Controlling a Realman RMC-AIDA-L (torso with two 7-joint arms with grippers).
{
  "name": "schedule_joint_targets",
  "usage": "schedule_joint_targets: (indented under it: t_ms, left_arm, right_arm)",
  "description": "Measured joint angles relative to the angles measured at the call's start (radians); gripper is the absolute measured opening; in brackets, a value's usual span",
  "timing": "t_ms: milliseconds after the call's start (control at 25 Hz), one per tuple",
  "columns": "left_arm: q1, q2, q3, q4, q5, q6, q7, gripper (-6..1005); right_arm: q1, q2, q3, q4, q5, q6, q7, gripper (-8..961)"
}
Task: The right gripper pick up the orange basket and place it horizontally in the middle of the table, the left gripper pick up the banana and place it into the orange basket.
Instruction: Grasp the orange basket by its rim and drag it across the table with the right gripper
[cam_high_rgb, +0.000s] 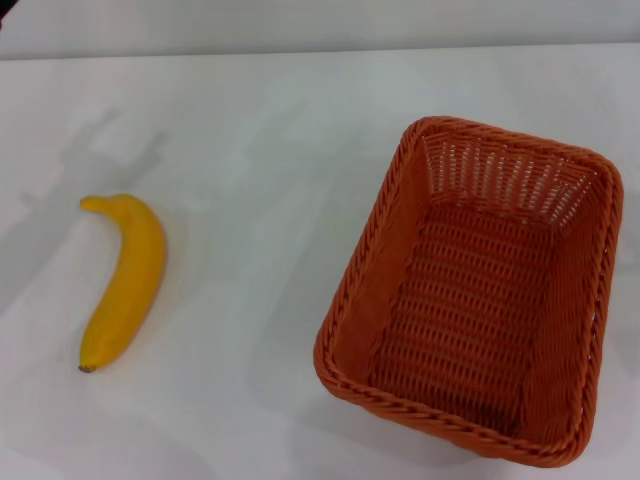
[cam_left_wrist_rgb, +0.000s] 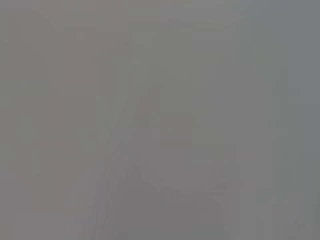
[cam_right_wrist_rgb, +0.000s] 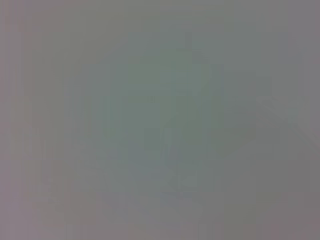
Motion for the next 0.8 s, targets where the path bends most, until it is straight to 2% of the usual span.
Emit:
schedule_joint_targets:
  t_ms: [400,800]
  left_arm:
    - [-0.026,-0.001,0.005,0.004,0.003,0.047,0.03,894]
    - [0.03,-0.004,-0.001,-0.004,-0.058,0.043,0.035,894]
  right_arm:
    - [0.007,0.0,0.004,0.023,0.007,-0.002,-0.046,869]
    - [-0.012,-0.005,0.014,0.021,0.028,-0.014,-0.035,870]
